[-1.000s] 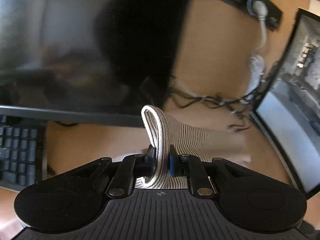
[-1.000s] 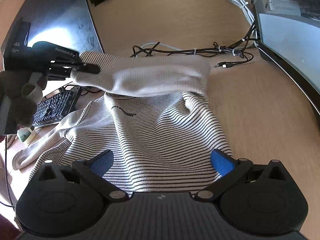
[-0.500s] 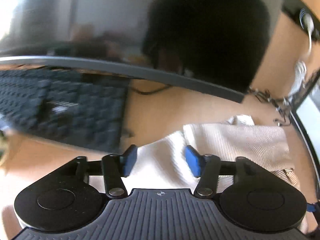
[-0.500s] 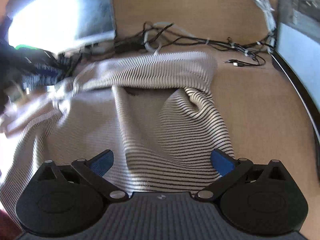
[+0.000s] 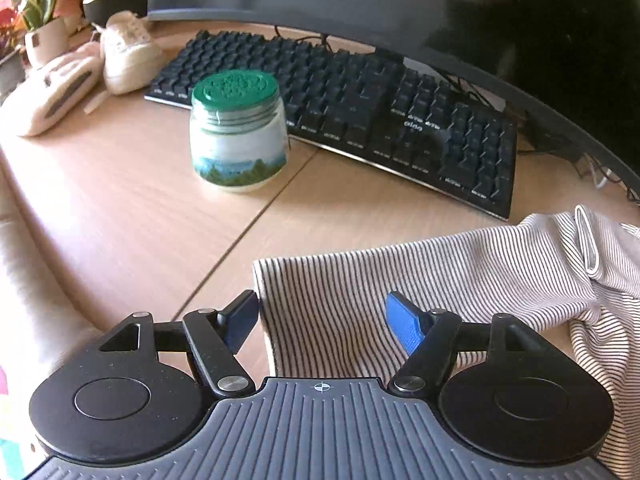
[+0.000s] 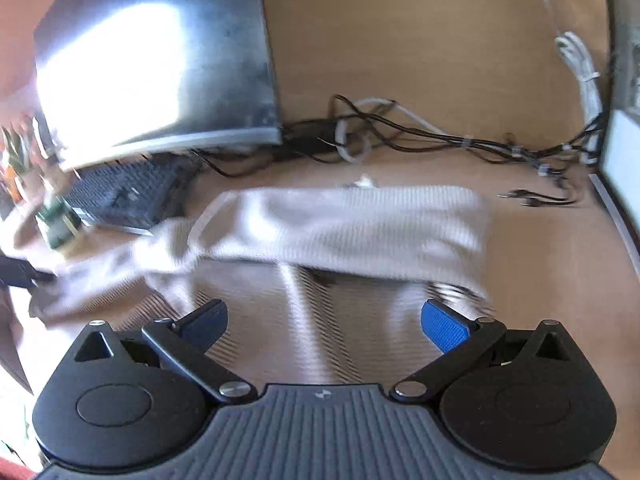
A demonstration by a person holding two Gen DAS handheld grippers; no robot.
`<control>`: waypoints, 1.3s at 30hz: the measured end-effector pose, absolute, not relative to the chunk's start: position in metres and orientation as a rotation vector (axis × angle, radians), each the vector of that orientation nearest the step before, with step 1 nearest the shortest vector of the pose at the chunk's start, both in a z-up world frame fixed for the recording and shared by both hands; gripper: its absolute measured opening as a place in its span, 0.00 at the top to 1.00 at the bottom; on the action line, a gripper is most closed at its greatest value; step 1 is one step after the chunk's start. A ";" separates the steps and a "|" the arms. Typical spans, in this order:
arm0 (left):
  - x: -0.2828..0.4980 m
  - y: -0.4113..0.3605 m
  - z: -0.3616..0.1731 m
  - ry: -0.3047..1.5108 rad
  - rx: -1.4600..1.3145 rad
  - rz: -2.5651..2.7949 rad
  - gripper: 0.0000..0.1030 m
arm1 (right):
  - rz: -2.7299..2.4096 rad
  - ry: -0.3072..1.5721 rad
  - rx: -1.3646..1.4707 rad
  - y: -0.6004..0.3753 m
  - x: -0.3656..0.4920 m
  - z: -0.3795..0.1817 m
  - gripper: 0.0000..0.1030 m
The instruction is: Fold clothes
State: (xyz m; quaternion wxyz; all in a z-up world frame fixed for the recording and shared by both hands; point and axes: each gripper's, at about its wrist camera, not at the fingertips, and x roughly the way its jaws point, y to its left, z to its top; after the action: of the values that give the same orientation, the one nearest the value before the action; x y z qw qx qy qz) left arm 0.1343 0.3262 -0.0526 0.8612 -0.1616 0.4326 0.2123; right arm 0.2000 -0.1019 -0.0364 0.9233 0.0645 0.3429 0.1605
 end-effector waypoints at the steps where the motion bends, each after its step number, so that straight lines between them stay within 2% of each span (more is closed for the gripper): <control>1: 0.137 0.327 -0.056 0.912 -0.346 0.443 0.25 | 0.350 0.691 0.131 -0.097 0.201 -0.032 0.00; 8: 0.133 0.329 -0.077 0.895 -0.390 0.414 0.20 | 0.432 0.633 0.058 -0.069 0.202 -0.006 0.01; 10: 0.130 0.327 -0.078 0.870 -0.396 0.392 0.23 | 0.432 0.637 0.042 -0.068 0.199 -0.005 0.01; 13: 0.131 0.323 -0.078 0.857 -0.386 0.330 0.77 | 0.405 0.667 0.031 -0.069 0.197 -0.014 0.01; 16: 0.134 0.317 -0.072 0.841 -0.350 0.304 0.84 | 0.366 0.696 0.026 -0.077 0.193 -0.025 0.01; 20: 0.147 0.304 -0.036 0.777 -0.321 0.246 0.88 | 0.301 0.732 0.034 -0.096 0.186 -0.042 0.01; 24: 0.171 0.278 0.029 0.642 -0.333 0.103 0.88 | 0.236 0.787 0.090 -0.117 0.178 -0.065 0.01; 29: 0.225 0.218 0.097 0.547 -0.301 -0.125 0.87 | 0.227 0.758 0.091 -0.123 0.166 -0.081 0.00; 33: 0.272 0.153 0.115 0.564 -0.247 -0.276 0.87 | 0.240 0.745 0.119 -0.128 0.166 -0.081 0.00; 39: 0.311 0.059 0.100 0.632 -0.149 -0.412 0.86 | 0.269 0.723 0.196 -0.140 0.163 -0.081 0.00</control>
State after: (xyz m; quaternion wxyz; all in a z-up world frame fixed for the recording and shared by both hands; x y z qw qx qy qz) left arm 0.3106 0.0587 0.1003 0.9270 -0.0726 0.3083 -0.2007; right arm 0.1629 -0.1402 -0.0809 0.9220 0.0952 0.3519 0.1308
